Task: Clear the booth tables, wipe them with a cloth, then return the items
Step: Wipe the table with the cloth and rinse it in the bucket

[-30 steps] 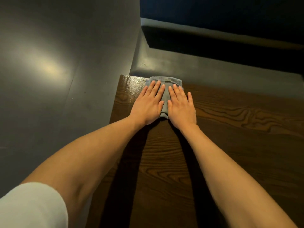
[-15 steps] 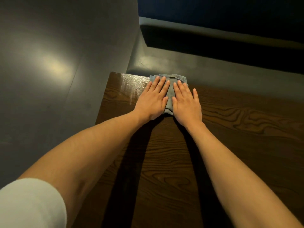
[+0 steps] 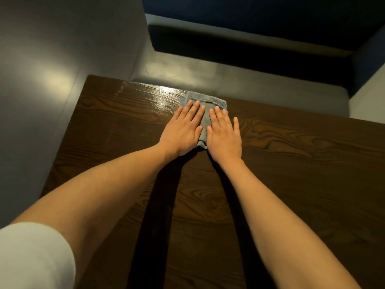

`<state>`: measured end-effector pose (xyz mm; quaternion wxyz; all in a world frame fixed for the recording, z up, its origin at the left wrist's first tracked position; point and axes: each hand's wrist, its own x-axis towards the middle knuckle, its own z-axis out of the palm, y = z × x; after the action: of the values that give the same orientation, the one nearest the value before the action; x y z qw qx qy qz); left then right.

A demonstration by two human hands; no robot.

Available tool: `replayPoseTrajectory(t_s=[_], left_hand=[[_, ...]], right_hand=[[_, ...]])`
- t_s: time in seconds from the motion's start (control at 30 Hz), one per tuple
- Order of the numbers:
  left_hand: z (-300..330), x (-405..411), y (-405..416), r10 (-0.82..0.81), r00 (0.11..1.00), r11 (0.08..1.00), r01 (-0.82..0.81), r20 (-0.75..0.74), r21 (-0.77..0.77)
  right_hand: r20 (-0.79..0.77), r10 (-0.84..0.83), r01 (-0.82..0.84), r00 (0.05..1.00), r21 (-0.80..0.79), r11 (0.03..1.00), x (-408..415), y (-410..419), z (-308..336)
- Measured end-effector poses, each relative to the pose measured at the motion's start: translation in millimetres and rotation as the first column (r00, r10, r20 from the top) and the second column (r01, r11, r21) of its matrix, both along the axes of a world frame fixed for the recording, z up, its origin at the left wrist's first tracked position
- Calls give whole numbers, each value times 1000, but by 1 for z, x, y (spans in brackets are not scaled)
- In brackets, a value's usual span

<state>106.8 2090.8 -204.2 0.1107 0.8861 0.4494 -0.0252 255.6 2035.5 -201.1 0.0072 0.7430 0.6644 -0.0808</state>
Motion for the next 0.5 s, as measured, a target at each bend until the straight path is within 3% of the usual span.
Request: replayPoseTrajectory(t_s=[0.5], left_hand=[[1, -53, -120, 95, 995, 995, -96, -10, -25]], right_hand=[[-53, 85, -86, 995, -8, 996, -49, -107, 4]])
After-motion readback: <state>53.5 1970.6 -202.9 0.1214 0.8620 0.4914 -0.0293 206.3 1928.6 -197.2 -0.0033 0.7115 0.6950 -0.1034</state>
